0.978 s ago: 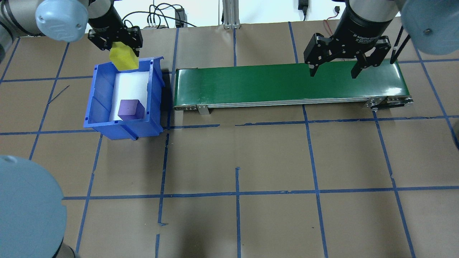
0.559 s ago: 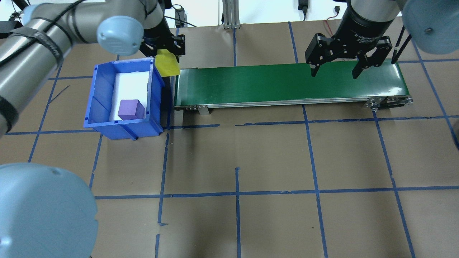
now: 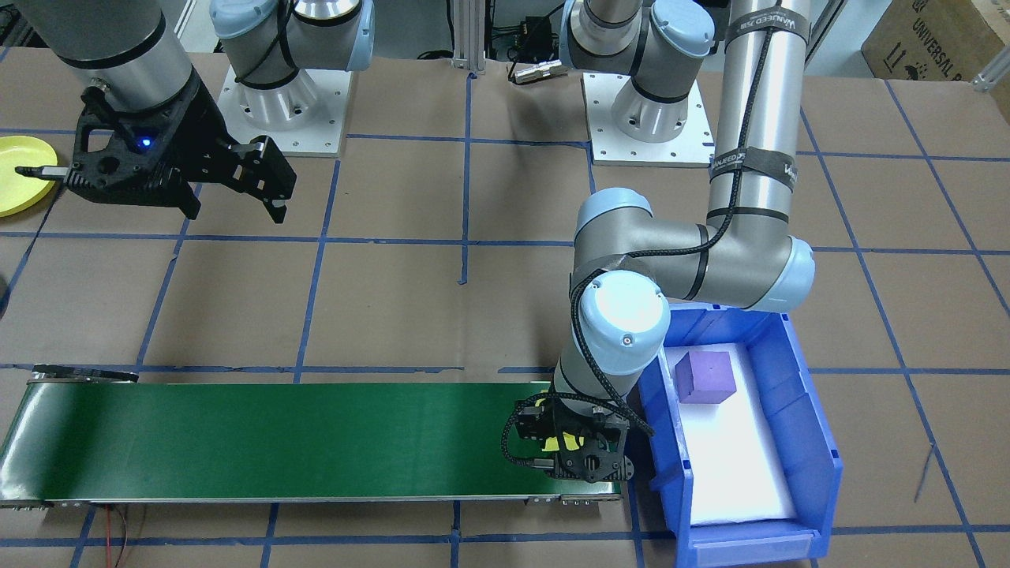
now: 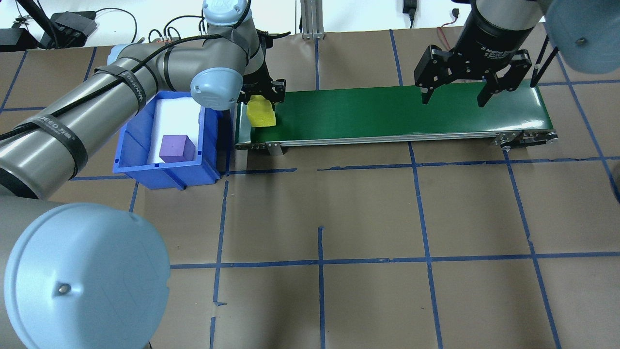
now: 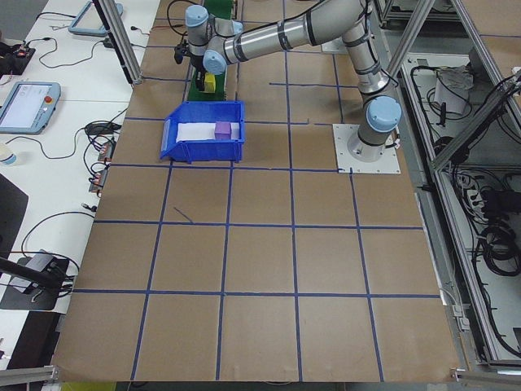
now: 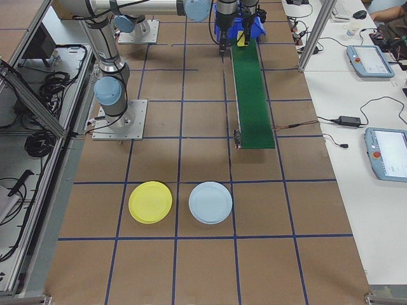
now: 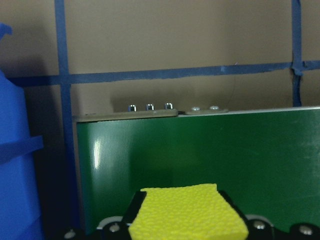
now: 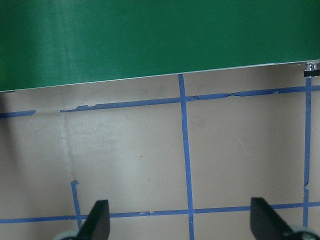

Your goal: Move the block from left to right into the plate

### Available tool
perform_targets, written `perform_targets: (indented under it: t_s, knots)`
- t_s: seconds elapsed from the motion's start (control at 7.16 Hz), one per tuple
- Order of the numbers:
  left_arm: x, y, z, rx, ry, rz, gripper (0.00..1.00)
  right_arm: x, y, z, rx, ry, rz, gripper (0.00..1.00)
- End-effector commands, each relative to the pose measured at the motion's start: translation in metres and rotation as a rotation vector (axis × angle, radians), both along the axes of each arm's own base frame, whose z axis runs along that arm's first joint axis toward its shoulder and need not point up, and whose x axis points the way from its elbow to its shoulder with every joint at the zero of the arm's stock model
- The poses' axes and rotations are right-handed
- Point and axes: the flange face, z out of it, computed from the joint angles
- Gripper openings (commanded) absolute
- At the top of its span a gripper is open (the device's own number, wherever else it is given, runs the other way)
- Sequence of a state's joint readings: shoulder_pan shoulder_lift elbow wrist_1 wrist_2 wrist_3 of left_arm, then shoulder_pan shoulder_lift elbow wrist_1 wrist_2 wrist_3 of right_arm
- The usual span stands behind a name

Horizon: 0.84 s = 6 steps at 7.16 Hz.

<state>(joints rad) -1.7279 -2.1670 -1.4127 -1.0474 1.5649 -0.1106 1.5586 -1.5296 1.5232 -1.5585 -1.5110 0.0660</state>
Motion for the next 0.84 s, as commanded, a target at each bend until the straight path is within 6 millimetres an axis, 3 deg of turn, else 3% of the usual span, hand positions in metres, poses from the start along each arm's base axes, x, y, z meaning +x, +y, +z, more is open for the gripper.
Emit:
perform_targets:
  t_s: [0.0, 0.14, 0.42, 0.7]
  knots:
    - [-0.001, 0.005, 0.024, -0.035, 0.015, 0.015, 1.00, -0.001, 0.000, 0.000, 0.000, 0.001, -0.002, 1.00]
    - [-0.002, 0.009, 0.048, -0.064, 0.043, 0.023, 1.00, -0.001, 0.000, 0.000, 0.000, 0.000, -0.002, 1.00]
    - [-0.004, 0.027, 0.135, -0.169, 0.150, 0.032, 1.00, -0.002, 0.000, 0.000, 0.000, 0.000, -0.003, 1.00]
    - [0.063, 0.036, 0.160, -0.130, 0.136, 0.109, 1.00, -0.011, -0.002, 0.007, -0.015, -0.003, -0.017, 1.00]
